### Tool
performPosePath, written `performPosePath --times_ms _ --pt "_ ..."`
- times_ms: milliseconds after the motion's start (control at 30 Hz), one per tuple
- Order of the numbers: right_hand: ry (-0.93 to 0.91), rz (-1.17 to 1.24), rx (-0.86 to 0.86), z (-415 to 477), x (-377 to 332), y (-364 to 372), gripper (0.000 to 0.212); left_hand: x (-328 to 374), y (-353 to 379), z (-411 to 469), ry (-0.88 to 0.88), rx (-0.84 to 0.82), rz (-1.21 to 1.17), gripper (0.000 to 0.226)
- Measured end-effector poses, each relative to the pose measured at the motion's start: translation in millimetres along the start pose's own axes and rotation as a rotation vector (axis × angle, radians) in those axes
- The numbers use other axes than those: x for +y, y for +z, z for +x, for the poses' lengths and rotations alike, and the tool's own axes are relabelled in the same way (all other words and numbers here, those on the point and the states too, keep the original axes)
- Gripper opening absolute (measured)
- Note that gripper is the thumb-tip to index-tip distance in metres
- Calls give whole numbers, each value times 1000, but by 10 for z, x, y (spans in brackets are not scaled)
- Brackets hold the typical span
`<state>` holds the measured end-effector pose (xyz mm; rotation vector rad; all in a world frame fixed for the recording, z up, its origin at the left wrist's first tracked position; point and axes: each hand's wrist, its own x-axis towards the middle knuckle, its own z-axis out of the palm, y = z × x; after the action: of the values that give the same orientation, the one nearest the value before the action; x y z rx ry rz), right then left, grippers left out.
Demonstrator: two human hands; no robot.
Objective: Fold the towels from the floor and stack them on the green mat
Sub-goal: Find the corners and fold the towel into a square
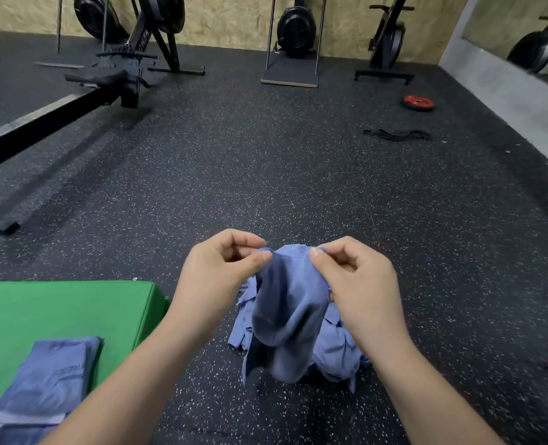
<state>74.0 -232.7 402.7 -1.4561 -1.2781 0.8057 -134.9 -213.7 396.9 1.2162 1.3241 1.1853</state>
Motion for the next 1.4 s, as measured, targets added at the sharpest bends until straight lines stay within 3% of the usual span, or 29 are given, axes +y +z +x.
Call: performPosePath --times_ms 200,633,933,1167,1300,1400 --pt "-33 -46 16 -119 -108 124 25 49 76 -92 15 -41 25 20" --pt "-222 -141 -18 -236 -125 291 13 89 119 -164 43 -13 69 17" --pt "-237 -51 -179 -249 -77 331 49 142 89 -172 129 29 83 24" --pt "-146 -3 -219 -241 -142 257 29 159 56 -158 176 -14 86 28" --pt "-207 -232 -189 -149 -150 184 18 196 8 -130 192 -58 82 24" --pt "-176 -336 -297 -92 -149 138 19 210 -43 -111 195 -96 84 25"
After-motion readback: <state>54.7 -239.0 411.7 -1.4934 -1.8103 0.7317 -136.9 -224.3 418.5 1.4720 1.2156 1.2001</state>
